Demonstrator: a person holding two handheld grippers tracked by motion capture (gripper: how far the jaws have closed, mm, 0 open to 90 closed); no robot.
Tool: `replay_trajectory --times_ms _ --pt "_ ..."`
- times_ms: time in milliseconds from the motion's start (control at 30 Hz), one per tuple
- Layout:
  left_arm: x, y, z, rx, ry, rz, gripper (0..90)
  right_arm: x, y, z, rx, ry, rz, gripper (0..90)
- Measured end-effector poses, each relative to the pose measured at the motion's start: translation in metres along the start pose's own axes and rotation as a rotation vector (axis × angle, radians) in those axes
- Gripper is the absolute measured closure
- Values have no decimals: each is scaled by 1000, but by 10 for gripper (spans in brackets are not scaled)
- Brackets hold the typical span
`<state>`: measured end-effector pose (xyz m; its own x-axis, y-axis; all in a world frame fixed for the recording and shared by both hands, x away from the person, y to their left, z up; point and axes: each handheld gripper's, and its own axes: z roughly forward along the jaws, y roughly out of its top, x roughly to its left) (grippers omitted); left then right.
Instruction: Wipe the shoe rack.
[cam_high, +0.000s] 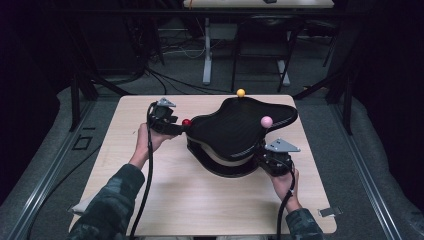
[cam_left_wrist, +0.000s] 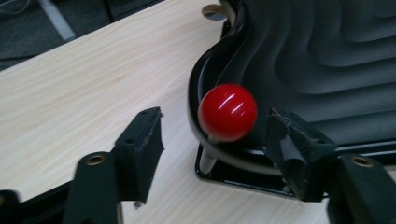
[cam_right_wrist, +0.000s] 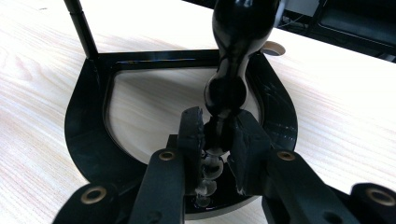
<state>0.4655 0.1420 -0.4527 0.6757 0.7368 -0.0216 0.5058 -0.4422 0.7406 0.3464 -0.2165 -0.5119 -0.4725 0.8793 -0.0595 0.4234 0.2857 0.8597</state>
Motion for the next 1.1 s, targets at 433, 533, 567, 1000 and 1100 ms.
replay_trajectory --times_ms 433,533,567,1000,1100 --pt "-1 3 6 13 -29 34 596 0 2 2 3 15 31 751" --pt "0 -1 2 7 -22 29 597 2 3 5 -1 18 33 751" --pt "1 -3 0 7 -21 25 598 2 4 6 -1 20 36 751" --pt "5 -28 -27 7 20 7 598 15 9 6 -42 84 21 743" --pt "6 -33 -32 5 19 3 598 17 10 8 -43 95 13 744"
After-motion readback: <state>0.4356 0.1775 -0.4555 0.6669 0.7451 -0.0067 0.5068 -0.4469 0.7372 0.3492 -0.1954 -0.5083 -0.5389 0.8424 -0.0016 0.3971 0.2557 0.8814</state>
